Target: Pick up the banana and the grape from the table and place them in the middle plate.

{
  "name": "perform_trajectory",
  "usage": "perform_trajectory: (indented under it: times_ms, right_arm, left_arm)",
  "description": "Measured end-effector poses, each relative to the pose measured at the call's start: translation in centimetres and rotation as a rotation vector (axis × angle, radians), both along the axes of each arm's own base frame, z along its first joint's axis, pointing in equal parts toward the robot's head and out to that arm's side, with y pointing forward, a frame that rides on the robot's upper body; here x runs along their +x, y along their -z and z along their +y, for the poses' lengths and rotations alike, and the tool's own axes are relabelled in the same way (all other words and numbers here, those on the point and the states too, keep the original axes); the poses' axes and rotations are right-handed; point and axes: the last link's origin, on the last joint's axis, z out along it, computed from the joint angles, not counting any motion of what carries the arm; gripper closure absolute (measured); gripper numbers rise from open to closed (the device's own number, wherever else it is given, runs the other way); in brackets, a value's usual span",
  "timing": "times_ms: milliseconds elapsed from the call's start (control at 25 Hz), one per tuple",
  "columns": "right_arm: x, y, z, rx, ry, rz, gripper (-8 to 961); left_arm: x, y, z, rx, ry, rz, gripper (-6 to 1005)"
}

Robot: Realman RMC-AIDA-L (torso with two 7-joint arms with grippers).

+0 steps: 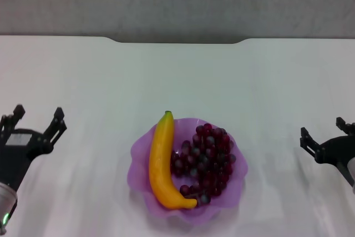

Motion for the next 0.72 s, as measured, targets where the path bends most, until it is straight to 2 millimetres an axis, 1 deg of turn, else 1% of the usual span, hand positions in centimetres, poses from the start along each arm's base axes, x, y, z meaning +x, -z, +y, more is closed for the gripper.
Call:
perform_trajectory:
  times_ms: [160, 280, 360, 520, 720]
  right_arm:
    - [0.1, -0.2, -0.2, 0.018, -0.007, 0.001, 59]
    - [-0.1, -0.5, -0.7, 0.043, -0.044, -0.011, 59]
    - [-0.4, -1.0, -1.3, 0.085, -0.104, -0.053, 59]
    - [-0.8, -1.4, -2.1, 0.124, -0.161, -0.111, 59]
    - [-0.8, -1.6, -2.4, 0.139, -0.169, -0.112, 59]
  left_arm:
    - [-1.4, 0.1, -0.7, -0.024, -0.053, -0.062, 103]
    - [-2.0, 0.1, -0.9, -0.036, -0.081, -0.106, 103]
    - [-2.2, 0.2, -0.9, -0.045, -0.095, -0.103, 103]
    - [-2.5, 0.7, -0.6, -0.075, -0.118, -0.067, 103]
    - [-2.5, 0.8, -0.6, -0.082, -0.118, -0.051, 103]
